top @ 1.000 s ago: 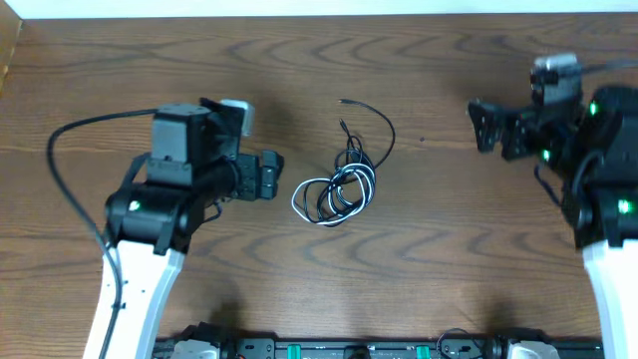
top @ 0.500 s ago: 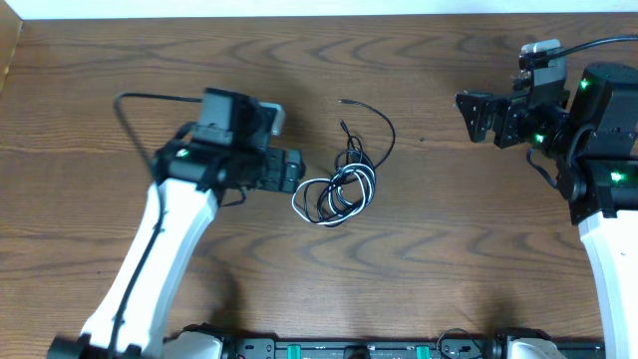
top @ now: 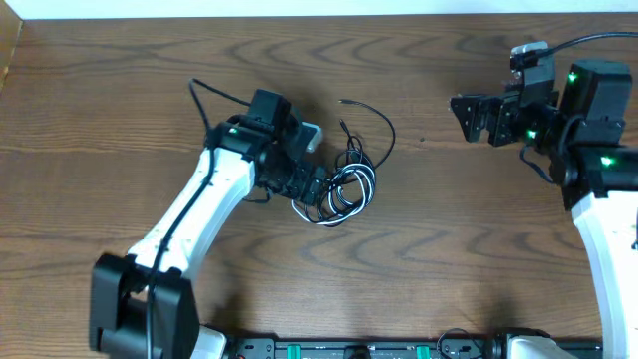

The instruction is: Untangle cables

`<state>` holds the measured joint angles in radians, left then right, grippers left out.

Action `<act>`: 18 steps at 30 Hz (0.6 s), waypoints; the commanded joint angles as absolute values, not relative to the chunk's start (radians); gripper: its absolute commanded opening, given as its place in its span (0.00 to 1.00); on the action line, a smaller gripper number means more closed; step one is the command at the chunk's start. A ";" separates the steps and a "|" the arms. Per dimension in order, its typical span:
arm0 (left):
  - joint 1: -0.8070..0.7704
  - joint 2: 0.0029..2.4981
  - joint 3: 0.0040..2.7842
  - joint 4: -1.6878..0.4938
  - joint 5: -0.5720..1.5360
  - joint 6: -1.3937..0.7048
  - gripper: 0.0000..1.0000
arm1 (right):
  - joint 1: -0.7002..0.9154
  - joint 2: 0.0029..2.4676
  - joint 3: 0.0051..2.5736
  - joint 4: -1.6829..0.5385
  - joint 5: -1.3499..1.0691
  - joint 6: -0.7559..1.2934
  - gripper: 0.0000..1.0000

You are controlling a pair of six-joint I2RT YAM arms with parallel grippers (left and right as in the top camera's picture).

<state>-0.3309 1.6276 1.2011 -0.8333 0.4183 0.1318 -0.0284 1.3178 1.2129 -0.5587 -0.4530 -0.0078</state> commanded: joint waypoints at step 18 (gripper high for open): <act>-0.319 1.625 1.390 -0.826 0.388 0.075 0.08 | 0.011 1.348 1.234 -0.538 -0.463 0.004 0.91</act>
